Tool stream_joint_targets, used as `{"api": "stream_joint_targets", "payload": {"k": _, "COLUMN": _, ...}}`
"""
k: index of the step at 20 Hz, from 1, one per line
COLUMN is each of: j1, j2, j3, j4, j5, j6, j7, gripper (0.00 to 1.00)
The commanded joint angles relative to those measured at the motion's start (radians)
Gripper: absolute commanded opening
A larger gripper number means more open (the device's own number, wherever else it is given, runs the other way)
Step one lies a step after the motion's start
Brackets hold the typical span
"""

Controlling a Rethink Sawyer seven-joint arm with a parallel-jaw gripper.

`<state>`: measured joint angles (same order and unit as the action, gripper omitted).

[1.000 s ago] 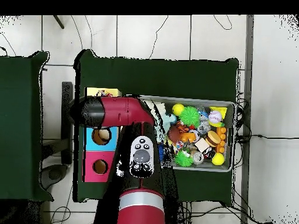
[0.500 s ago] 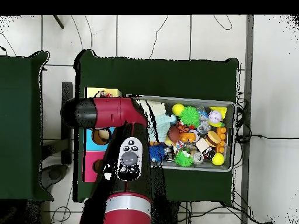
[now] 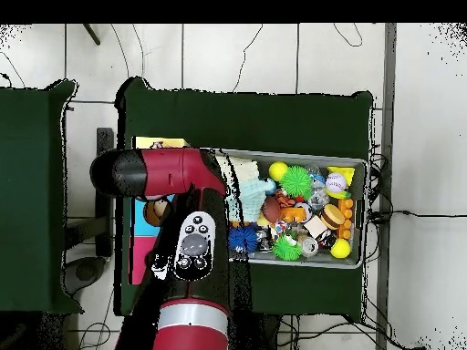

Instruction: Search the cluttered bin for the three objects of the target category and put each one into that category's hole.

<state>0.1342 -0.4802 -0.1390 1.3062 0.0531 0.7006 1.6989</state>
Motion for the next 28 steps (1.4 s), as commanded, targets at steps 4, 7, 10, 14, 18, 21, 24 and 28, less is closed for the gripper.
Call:
{"api": "stream_joint_targets", "payload": {"k": 4, "j1": -0.019, "j2": 0.044, "j3": -0.005, "j4": -0.089, "j5": -0.013, "j6": 0.099, "j7": 0.156, "gripper": 0.0}}
{"api": "stream_joint_targets", "payload": {"k": 7, "j1": -0.014, "j2": 0.042, "j3": -0.028, "j4": -0.125, "j5": -0.025, "j6": 0.147, "j7": 0.15, "gripper": 0.0}}
{"api": "stream_joint_targets", "payload": {"k": 10, "j1": -0.031, "j2": 0.018, "j3": -0.003, "j4": -0.105, "j5": -0.005, "j6": 0.146, "j7": 0.133, "gripper": 0.0}}
{"api": "stream_joint_targets", "payload": {"k": 14, "j1": -0.041, "j2": -0.001, "j3": 0.01, "j4": -0.104, "j5": 0.004, "j6": 0.159, "j7": 0.119, "gripper": 0.0}}
{"api": "stream_joint_targets", "payload": {"k": 18, "j1": -0.033, "j2": 0.008, "j3": 0.004, "j4": -0.12, "j5": -0.001, "j6": 0.178, "j7": 0.126, "gripper": 0.0}}
{"api": "stream_joint_targets", "payload": {"k": 21, "j1": -0.038, "j2": 0.022, "j3": 0.026, "j4": -0.11, "j5": 0.014, "j6": 0.184, "j7": 0.127, "gripper": 0.0}}
{"api": "stream_joint_targets", "payload": {"k": 24, "j1": -0.047, "j2": 0.028, "j3": 0.059, "j4": -0.076, "j5": 0.04, "j6": 0.157, "j7": 0.133, "gripper": 0.0}}
{"api": "stream_joint_targets", "payload": {"k": 28, "j1": -0.058, "j2": 0.032, "j3": 0.093, "j4": -0.032, "j5": 0.069, "j6": 0.119, "j7": 0.124, "gripper": 0.0}}
